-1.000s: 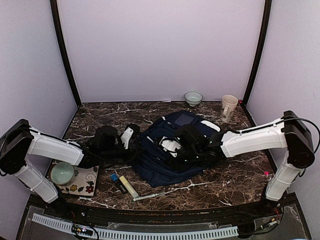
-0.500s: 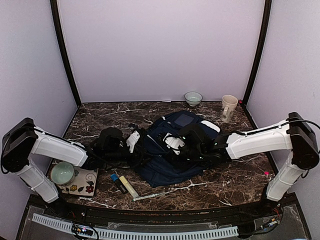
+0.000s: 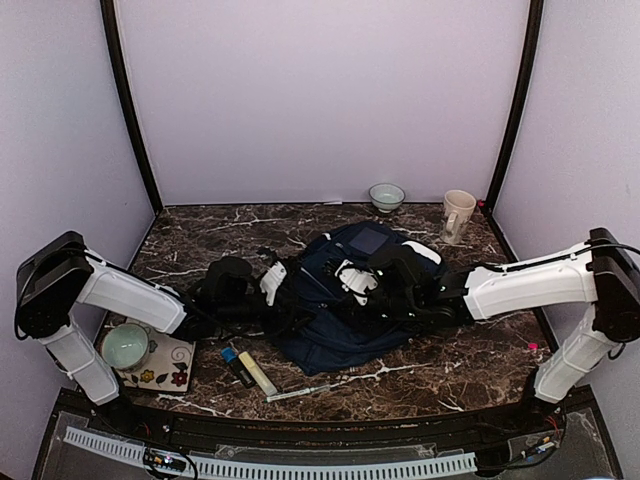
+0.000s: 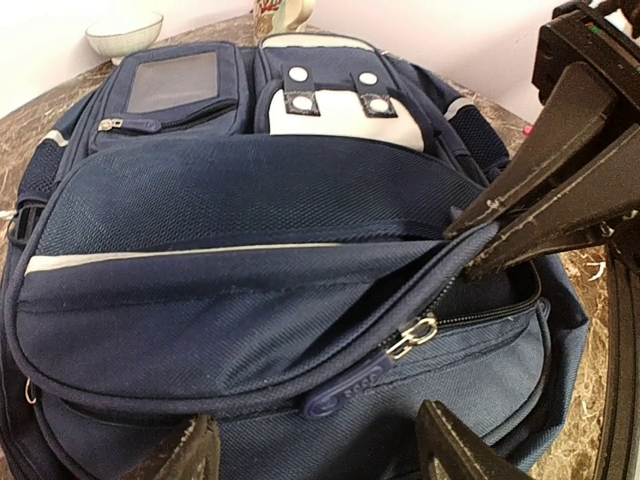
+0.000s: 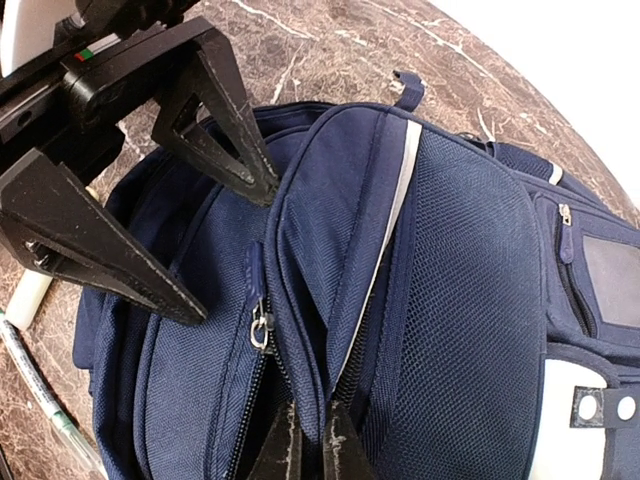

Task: Pack the student bag
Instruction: Grab the upper front pocket of the student bag, then unzip the upper front pocket of the student bag.

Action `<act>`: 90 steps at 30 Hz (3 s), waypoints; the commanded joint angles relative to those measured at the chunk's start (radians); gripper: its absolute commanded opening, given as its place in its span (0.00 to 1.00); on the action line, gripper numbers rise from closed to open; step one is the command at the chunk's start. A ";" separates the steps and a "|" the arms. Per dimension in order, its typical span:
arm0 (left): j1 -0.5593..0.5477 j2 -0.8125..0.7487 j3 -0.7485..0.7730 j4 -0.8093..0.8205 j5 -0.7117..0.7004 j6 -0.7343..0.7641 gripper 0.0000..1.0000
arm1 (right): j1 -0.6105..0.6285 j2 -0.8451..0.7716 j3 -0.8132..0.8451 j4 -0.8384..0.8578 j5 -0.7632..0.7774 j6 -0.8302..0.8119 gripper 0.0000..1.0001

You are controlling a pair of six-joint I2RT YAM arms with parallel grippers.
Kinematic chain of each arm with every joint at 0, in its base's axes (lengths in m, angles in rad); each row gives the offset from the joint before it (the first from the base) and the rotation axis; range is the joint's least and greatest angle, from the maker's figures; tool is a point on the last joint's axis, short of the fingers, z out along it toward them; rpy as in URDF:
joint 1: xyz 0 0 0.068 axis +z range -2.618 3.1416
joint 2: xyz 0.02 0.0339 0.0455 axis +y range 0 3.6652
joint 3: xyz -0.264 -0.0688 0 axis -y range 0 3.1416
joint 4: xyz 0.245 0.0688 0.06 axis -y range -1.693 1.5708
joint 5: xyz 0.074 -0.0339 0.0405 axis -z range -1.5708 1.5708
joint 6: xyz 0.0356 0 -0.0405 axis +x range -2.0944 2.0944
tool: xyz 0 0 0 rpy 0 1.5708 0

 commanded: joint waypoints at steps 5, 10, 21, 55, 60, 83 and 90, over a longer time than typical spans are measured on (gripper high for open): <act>-0.002 0.040 0.029 0.089 0.097 -0.002 0.60 | -0.017 -0.049 -0.011 0.110 0.002 0.001 0.00; -0.002 0.079 0.063 0.092 0.106 -0.021 0.52 | -0.019 -0.048 -0.004 0.115 -0.010 0.003 0.00; -0.002 0.076 0.027 0.230 0.236 -0.047 0.44 | -0.019 -0.029 0.003 0.129 -0.050 0.010 0.00; -0.019 0.073 0.011 0.144 0.136 -0.016 0.23 | -0.018 -0.008 0.042 0.099 -0.069 0.015 0.00; -0.038 0.086 0.039 0.083 0.073 0.007 0.19 | -0.018 -0.008 0.045 0.097 -0.077 0.021 0.00; -0.054 0.031 0.027 -0.008 -0.239 -0.004 0.00 | -0.017 -0.078 -0.030 0.092 -0.071 0.074 0.00; -0.007 0.030 0.022 -0.029 -0.289 -0.031 0.00 | -0.017 -0.131 -0.082 0.104 -0.066 0.089 0.00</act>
